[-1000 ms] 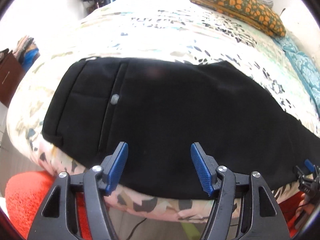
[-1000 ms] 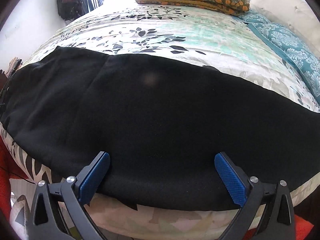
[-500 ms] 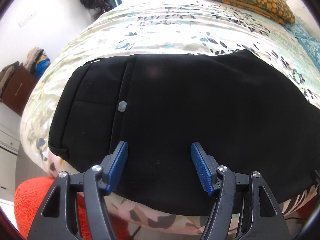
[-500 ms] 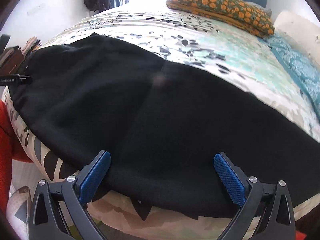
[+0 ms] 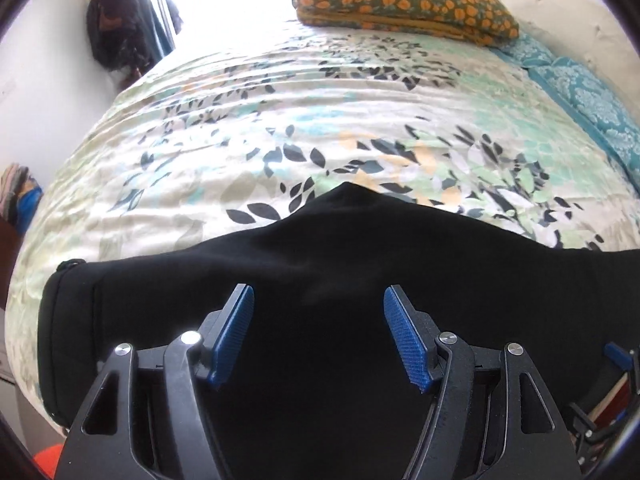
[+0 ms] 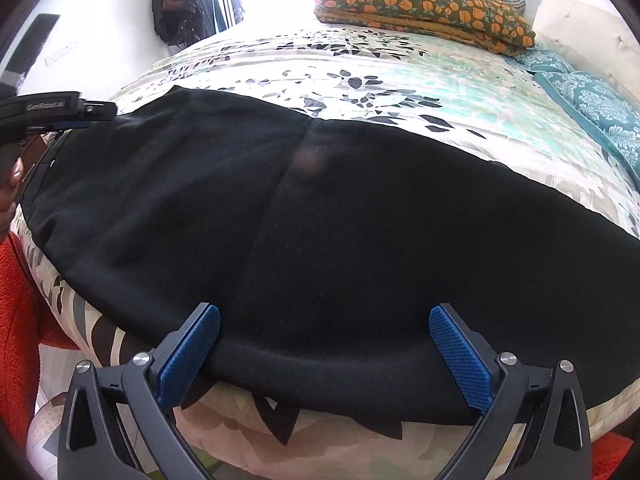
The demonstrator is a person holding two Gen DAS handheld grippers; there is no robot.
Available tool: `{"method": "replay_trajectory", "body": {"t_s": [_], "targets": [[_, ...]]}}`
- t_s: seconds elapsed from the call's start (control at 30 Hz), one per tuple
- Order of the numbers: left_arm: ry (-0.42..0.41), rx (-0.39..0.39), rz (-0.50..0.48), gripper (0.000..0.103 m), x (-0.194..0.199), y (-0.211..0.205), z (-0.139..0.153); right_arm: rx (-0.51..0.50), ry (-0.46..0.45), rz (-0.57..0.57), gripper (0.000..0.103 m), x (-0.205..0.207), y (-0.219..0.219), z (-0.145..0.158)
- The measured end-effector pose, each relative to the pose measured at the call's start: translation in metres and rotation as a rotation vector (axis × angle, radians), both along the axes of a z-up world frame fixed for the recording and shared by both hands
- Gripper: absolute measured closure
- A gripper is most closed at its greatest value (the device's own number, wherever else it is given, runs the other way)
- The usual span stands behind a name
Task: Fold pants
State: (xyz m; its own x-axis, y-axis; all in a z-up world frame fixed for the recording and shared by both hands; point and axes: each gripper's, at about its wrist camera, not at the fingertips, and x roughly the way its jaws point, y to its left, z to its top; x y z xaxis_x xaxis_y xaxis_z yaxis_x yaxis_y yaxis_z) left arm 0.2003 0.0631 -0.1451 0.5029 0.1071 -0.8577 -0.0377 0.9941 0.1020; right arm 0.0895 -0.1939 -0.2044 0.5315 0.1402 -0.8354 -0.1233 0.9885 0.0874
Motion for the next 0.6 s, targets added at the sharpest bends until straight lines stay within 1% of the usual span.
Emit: {"method": "replay_trajectory", "body": {"t_s": [0.03,0.07,0.1,0.13,0.17,0.23,0.27,0.3,0.37,0.43,0.53,0.6], "targets": [[0.040,-0.001,0.036,0.033,0.008,0.005,-0.013,-0.001,-0.001,-0.001,0.000,0.000,0.000,0.000],[0.083,-0.024,0.063,0.031,0.014,0.011,-0.027,-0.001,-0.002,-0.001,0.000,0.000,0.000,0.000],[0.095,-0.043,0.073,0.030,0.016,0.015,-0.036,-0.001,-0.003,-0.002,0.000,0.000,0.000,0.000],[0.064,-0.036,0.069,0.028,0.013,0.014,-0.036,-0.001,-0.004,-0.002,0.000,0.000,0.000,0.000],[0.052,-0.007,0.058,0.028,0.011,0.010,-0.035,0.000,-0.004,-0.001,0.000,0.000,0.000,0.000],[0.048,0.042,0.041,0.028,0.006,0.002,-0.030,0.002,-0.005,0.002,0.000,0.000,0.000,0.000],[0.046,0.040,0.039,0.028,0.003,0.001,-0.026,0.005,-0.005,0.004,0.000,0.000,-0.001,0.000],[0.044,0.018,0.044,0.028,-0.002,0.001,-0.021,0.009,-0.004,0.008,0.000,0.000,-0.002,0.002],[0.018,-0.053,0.060,0.028,-0.017,0.003,-0.006,0.026,-0.002,0.013,0.000,0.000,-0.005,0.008],[-0.021,-0.105,0.061,0.028,-0.036,0.002,0.009,0.056,-0.031,-0.020,0.000,-0.002,-0.015,0.019],[-0.055,-0.153,0.014,0.028,-0.070,-0.010,0.020,0.138,-0.108,-0.118,0.000,-0.008,-0.046,0.040],[-0.051,-0.150,-0.053,0.028,-0.088,-0.024,0.014,0.188,-0.124,-0.211,0.000,-0.011,-0.074,0.047]]}}
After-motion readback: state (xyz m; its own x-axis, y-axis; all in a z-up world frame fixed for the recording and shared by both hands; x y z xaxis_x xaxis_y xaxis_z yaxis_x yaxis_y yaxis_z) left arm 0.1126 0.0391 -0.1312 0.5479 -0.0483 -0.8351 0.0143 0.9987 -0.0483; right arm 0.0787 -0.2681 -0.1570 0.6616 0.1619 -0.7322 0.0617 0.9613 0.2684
